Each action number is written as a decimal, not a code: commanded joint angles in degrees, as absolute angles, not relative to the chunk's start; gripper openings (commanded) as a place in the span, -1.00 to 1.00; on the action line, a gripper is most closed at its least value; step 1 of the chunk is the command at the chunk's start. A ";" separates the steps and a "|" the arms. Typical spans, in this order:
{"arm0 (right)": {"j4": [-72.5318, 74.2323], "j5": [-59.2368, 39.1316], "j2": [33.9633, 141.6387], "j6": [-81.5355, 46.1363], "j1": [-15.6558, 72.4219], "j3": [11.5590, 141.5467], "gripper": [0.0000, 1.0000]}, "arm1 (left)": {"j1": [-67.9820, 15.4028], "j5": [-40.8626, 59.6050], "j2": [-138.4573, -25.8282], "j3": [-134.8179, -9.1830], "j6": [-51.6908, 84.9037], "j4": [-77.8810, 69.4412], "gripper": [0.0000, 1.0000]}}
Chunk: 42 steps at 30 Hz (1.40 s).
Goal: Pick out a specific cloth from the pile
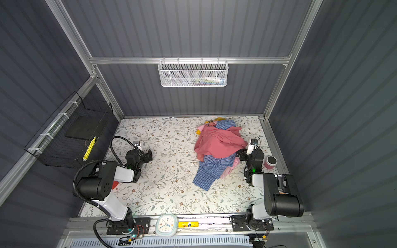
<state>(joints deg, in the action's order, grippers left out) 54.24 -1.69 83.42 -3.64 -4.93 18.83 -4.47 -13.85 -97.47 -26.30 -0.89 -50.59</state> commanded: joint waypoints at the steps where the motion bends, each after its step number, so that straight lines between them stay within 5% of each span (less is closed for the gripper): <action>1: 49.69 -2.00 79.83 -5.99 -6.34 20.24 0.98 | -4.64 -14.44 -92.21 -31.09 0.40 -39.97 1.00; 5: 29.08 -3.57 71.81 -9.71 -8.10 26.62 0.98 | -4.57 -16.33 -85.73 -36.54 5.56 -23.76 1.00; 22: 8.47 -11.72 43.33 -17.21 -7.68 29.02 0.89 | -11.21 -9.84 -82.51 -35.92 12.71 -24.20 1.00; 27: -0.48 -10.65 43.28 -12.90 -1.36 34.83 0.75 | -15.00 -9.61 -85.19 -37.34 12.17 -24.57 1.00; 42: -20.87 18.37 63.52 11.14 32.16 54.44 0.62 | -15.38 -9.81 -83.86 -34.97 13.64 -25.65 1.00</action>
<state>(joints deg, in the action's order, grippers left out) -14.72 10.24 60.55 3.90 29.02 51.27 -15.44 -9.37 -85.30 -35.57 12.56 -24.88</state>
